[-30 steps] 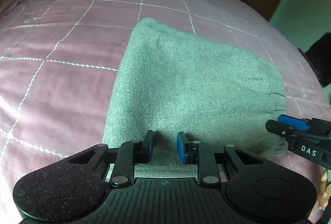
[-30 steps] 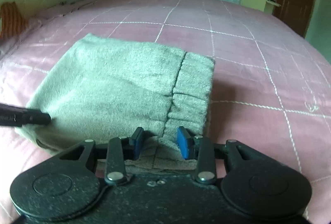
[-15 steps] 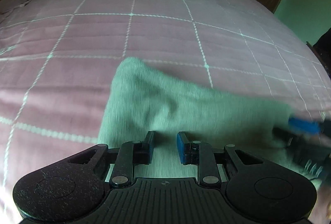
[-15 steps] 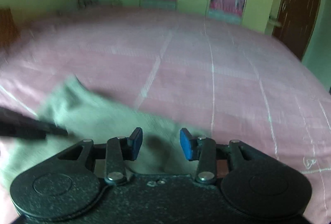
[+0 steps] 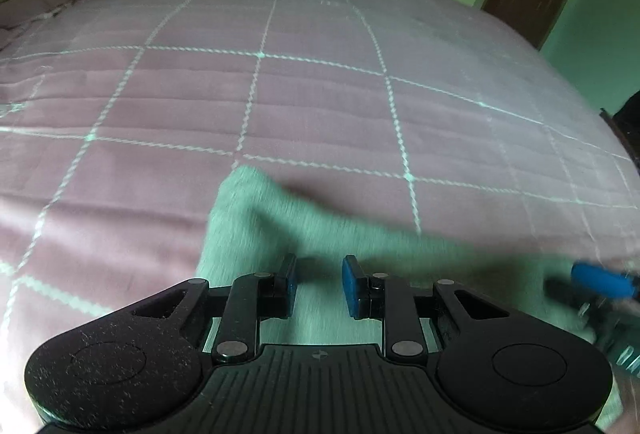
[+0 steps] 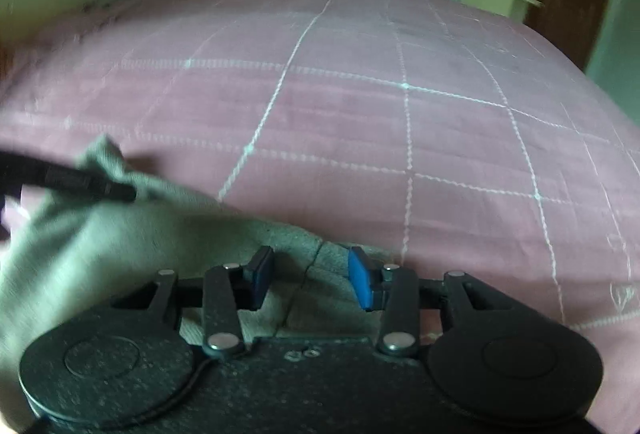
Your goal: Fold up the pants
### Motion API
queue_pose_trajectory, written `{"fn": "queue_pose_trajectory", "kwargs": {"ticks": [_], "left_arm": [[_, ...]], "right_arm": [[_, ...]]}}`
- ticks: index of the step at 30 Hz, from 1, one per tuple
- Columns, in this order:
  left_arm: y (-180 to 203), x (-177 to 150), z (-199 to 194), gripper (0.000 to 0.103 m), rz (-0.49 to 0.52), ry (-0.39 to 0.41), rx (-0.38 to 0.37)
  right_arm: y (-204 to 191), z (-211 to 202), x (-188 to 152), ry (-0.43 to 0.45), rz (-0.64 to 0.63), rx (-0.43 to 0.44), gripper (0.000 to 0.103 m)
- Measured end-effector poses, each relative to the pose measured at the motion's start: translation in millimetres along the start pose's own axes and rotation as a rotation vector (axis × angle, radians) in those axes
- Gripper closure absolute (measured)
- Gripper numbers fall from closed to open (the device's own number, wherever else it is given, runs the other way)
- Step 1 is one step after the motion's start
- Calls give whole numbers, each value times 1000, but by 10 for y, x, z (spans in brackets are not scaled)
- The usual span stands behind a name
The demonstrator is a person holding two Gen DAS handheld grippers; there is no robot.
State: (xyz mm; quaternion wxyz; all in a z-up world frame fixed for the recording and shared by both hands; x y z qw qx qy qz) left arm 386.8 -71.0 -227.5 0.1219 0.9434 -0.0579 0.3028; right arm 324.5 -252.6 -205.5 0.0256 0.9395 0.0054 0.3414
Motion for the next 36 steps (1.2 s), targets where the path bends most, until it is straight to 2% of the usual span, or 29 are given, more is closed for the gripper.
{"fn": "queue_pose_trajectory", "kwargs": {"ticks": [3, 6, 8, 9, 10, 12, 15, 16, 19, 21, 25, 27, 29, 31, 36], "left_arm": [[-63, -296, -328, 78, 8, 13, -18], [-144, -719, -500, 78, -21, -19, -44], [-129, -975, -533, 78, -3, -20, -49], [-101, -1028, -578, 78, 23, -1, -31], [-75, -1060, -631, 78, 43, 7, -9], [-18, -1099, -750, 78, 37, 9, -19], [-31, -1213, -822, 78, -18, 7, -38], [-32, -1249, -813, 78, -15, 10, -33], [42, -1281, -847, 78, -7, 3, -25], [38, -1275, -905, 78, -10, 6, -37], [-3, -1321, -895, 77, -17, 0, -30], [13, -1349, -856, 77, -11, -6, -23], [22, -1348, -873, 77, -9, -6, -13], [19, -1324, -934, 77, -27, -3, -22], [-33, -1301, -1070, 77, -68, 10, -30]], "right_arm": [[-37, -383, -10, 93, -4, 34, 61], [-141, -655, -290, 126, -39, 53, 60], [-174, -634, -552, 99, -87, 23, 59], [-176, -549, -644, 44, -93, 18, 59], [-133, -471, -735, 22, -84, 16, 59], [-129, -525, -676, 40, -73, 2, 59], [-210, -796, -544, 125, -70, 8, 57], [-223, -856, -560, 142, -59, 5, 53], [-214, -625, -890, 28, -100, -20, 52], [-223, -664, -894, 50, -107, -26, 51], [-184, -898, -714, 108, -38, -5, 50], [-137, -774, -828, 56, -60, -40, 49], [-111, -655, -898, 25, -57, -39, 43], [-114, -653, -917, -2, -19, -16, 45], [-151, -867, -896, 33, -22, -28, 44]]}}
Point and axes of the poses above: each gripper's, at about its wrist camera, not at the fingertips, and z roughly the way its jaws point, y to its right, x to its top, the point moved 10 cm from there along z, roughly the way its jaws point, and after that the axes turned 1 degree about -y, right-handed, at the moved point
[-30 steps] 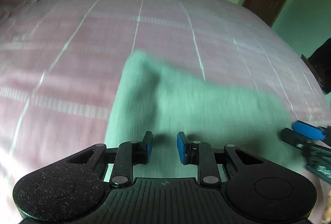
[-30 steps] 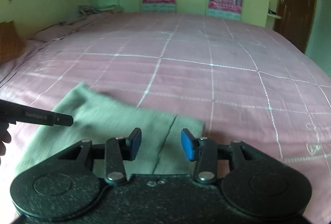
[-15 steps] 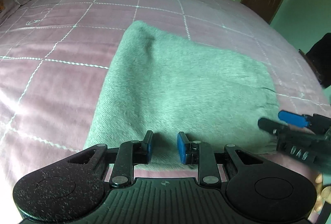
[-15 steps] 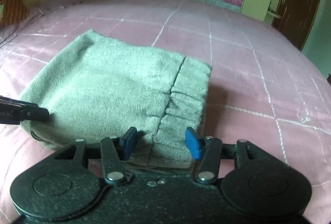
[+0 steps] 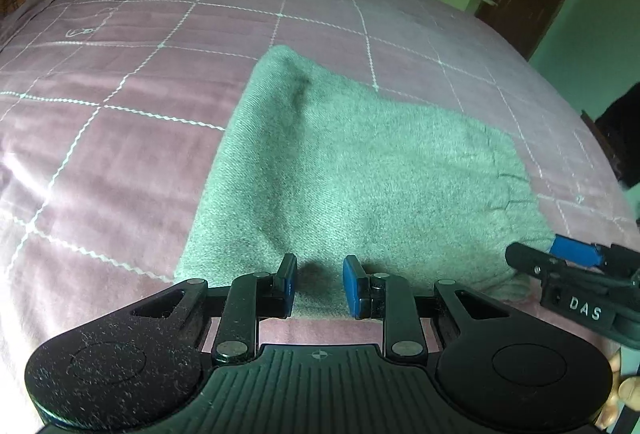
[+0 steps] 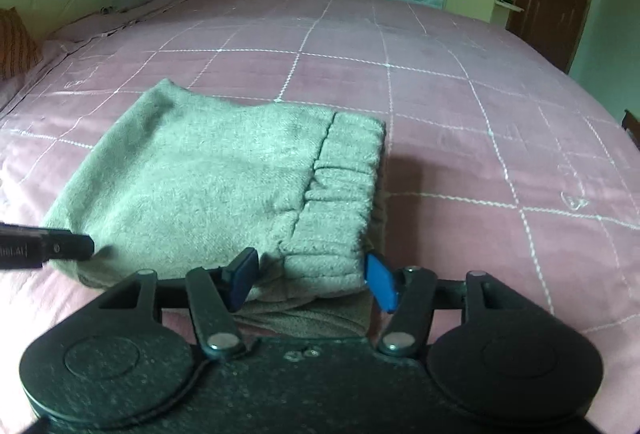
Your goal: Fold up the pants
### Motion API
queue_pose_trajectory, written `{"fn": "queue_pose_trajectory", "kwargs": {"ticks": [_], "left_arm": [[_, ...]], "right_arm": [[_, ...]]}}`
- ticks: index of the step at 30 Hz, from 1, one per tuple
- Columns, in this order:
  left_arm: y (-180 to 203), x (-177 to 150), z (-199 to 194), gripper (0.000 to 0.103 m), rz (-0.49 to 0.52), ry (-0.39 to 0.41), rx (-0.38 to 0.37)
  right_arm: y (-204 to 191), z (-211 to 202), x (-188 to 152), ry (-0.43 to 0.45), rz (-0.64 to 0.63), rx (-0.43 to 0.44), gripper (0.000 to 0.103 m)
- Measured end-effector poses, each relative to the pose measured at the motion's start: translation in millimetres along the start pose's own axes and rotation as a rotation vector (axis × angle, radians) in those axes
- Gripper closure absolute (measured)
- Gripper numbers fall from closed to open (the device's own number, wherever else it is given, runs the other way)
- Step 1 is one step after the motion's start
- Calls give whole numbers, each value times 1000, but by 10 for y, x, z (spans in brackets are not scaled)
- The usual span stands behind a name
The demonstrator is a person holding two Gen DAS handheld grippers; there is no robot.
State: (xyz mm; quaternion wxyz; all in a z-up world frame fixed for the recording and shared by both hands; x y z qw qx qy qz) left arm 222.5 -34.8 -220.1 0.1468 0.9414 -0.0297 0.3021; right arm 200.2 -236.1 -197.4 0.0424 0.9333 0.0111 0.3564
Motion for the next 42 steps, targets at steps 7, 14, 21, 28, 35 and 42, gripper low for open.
{"fn": "queue_pose_trajectory", "kwargs": {"ticks": [7, 14, 21, 28, 35, 42], "left_arm": [[-9, 0, -24, 77, 2, 2, 6], [-153, 149, -15, 77, -1, 5, 28], [-281, 226, 163, 77, -12, -11, 37], [-145, 253, 366, 77, 37, -22, 36], [-187, 348, 279, 77, 37, -9, 17], [-358, 458, 355, 77, 9, -40, -4]], "right_arm": [[-25, -172, 53, 27, -15, 8, 43], [56, -183, 63, 31, -9, 14, 39], [321, -39, 33, -4, 94, 38, 34], [188, -149, 345, 156, -9, 1, 63], [5, 199, -51, 50, -125, 47, 65], [62, 130, 38, 34, -58, 100, 61]]}}
Point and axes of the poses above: each gripper's, at about its wrist camera, not at the fingertips, and z roughly the way its jaws point, y to its right, x to its top, the point moved 10 cm from there along z, roughly the way its jaws point, and after that the axes turned 1 degree about -y, right-handed, at the moved point
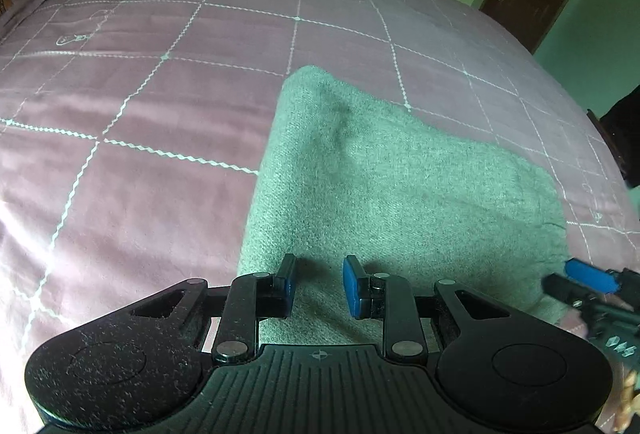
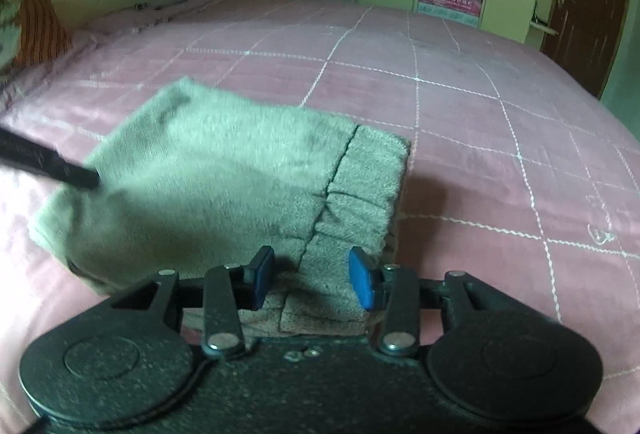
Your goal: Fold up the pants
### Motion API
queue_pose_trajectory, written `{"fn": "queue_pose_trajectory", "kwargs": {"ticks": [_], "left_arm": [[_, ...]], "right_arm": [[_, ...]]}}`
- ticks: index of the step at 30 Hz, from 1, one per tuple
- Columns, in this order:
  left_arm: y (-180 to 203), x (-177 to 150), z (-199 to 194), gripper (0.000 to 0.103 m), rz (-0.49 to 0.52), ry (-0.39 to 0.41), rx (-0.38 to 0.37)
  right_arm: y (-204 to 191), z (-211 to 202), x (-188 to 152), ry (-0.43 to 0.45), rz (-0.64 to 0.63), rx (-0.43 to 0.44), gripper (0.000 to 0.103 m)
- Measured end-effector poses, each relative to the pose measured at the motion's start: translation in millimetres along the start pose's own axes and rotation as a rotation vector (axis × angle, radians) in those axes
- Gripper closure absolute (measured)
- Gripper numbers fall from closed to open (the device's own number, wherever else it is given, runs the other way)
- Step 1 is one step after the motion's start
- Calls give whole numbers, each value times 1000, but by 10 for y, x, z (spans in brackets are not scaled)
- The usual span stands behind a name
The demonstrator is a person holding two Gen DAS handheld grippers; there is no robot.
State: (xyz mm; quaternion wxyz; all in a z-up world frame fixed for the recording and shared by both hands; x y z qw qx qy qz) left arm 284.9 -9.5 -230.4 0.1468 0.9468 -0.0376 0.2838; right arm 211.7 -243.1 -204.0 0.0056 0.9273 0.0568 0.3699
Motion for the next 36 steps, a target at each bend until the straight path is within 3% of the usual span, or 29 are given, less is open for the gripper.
{"fn": "queue_pose_trajectory", "kwargs": {"ticks": [1, 4, 6, 10, 12, 14, 16, 22, 23, 25, 29, 31, 33, 36], "left_arm": [[-3, 13, -4, 77, -9, 1, -7], [-40, 80, -59, 77, -35, 20, -18], [-121, 122, -78, 77, -40, 34, -4], [-258, 72, 97, 75, -59, -31, -13], [-301, 41, 179, 45, -65, -51, -19], [-332, -11, 272, 36, -94, -89, -53], [-340, -47, 320, 36, -100, -91, -77], [-308, -67, 379, 37, -113, -94, -153], [-275, -77, 392, 46, -124, -105, -183], [-241, -83, 415, 49, -135, -111, -193], [-205, -67, 351, 69, -144, -97, -211], [-185, -66, 339, 69, -126, -93, -220], [-198, -71, 444, 63, -138, -114, -229], [-188, -31, 572, 54, -182, -131, -267]], "right_arm": [[12, -50, 37, 5, 29, 13, 56], [71, -109, 161, 24, 103, 47, 28], [163, -124, 200, 26, 149, 58, 25], [350, 44, 119, -53, 212, 79, 24], [395, 140, 43, -97, 263, 118, 22], [445, 227, -21, -131, 327, 163, 18], [493, 284, -71, -158, 398, 209, 15], [542, 417, -184, -204, 511, 321, 14], [539, 439, -191, -203, 520, 332, 14], [524, 485, -193, -194, 524, 341, 15], [465, 548, -143, -180, 540, 364, 40], [449, 482, -119, -172, 539, 382, 47], [462, 453, -120, -165, 527, 401, 47], [504, 572, -147, -180, 577, 433, 33]]}}
Point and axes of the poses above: each gripper's, at about its wrist camera, not at the fingertips, and z roughly the way its jaws point, y to its right, x to its top, the point moved 10 cm from there along z, roughly the way its jaws point, and after that the axes turned 1 degree about -y, right-handed, at the moved point
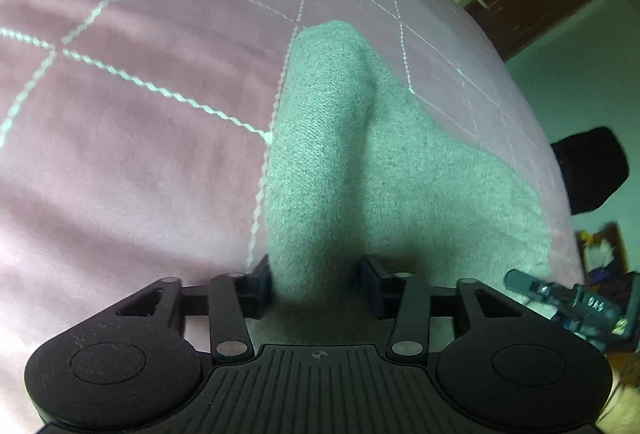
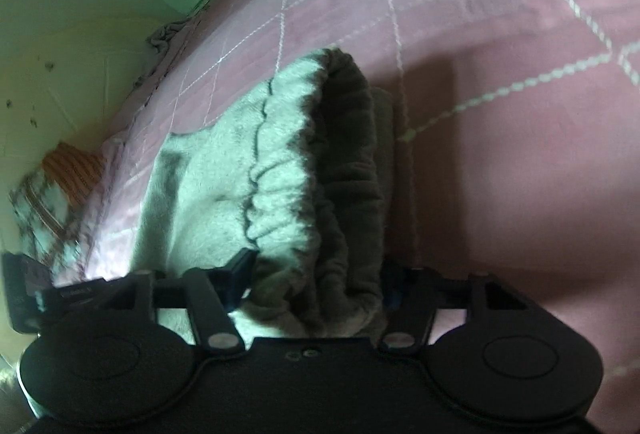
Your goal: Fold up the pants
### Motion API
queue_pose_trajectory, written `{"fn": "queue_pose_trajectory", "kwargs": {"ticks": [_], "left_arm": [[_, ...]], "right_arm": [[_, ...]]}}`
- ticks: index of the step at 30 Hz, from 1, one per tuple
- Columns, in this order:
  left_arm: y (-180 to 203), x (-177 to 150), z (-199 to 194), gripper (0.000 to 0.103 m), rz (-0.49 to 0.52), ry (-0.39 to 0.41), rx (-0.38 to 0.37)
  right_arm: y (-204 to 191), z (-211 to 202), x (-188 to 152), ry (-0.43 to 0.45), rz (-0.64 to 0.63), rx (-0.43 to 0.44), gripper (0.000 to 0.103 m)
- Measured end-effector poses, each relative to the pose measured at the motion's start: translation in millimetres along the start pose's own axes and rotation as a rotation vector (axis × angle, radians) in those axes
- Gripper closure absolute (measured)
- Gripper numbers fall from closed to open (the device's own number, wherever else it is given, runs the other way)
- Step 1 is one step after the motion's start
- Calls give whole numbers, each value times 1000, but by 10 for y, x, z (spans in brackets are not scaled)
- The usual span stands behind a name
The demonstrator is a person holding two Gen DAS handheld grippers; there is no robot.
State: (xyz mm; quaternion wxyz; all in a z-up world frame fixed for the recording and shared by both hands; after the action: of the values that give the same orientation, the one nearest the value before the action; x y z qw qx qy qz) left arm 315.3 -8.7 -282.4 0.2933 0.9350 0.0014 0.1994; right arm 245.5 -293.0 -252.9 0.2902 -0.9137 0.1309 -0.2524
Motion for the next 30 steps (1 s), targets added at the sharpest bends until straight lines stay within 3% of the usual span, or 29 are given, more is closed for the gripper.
{"fn": "queue_pose_trajectory", "kwargs": {"ticks": [4, 6, 8, 10, 15, 23, 26, 30], "left_arm": [[92, 5, 75, 53, 37, 17, 3], [101, 0, 43, 66, 22, 31, 12], [161, -11, -40, 73, 37, 59, 33], [252, 1, -120, 80, 66, 88, 50], [524, 141, -371, 81, 73, 160, -3], [947, 833, -792, 81, 125, 301, -43], [966, 1188, -832, 81, 147, 343, -7], [924, 1491, -604, 81, 203, 349, 82]], "right_arm": [[-66, 124, 60, 25, -31, -5, 29], [-100, 152, 60, 35, -49, -17, 31], [-92, 116, 35, 39, -55, -31, 47], [-161, 52, 16, 41, -45, -9, 53], [-438, -147, 73, 92, -40, 56, 57], [-1088, -509, 584, 201, -139, 163, 58], [-1194, -553, 883, 241, -151, 179, 58], [-1140, -402, 1175, 260, -133, 187, 58]]}}
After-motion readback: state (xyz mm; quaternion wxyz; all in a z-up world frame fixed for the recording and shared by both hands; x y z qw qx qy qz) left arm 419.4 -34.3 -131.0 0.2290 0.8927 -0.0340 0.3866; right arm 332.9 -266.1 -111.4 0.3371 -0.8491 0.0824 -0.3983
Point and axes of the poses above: each gripper's, at about its wrist camera, not at the fingertips, and z roughly the way its jaws point, y to its right, x to its top, the point moved 10 cm from there along z, roughly the way its jaws point, and after that the axes turned 1 degree about -y, right-handed, at the moved point
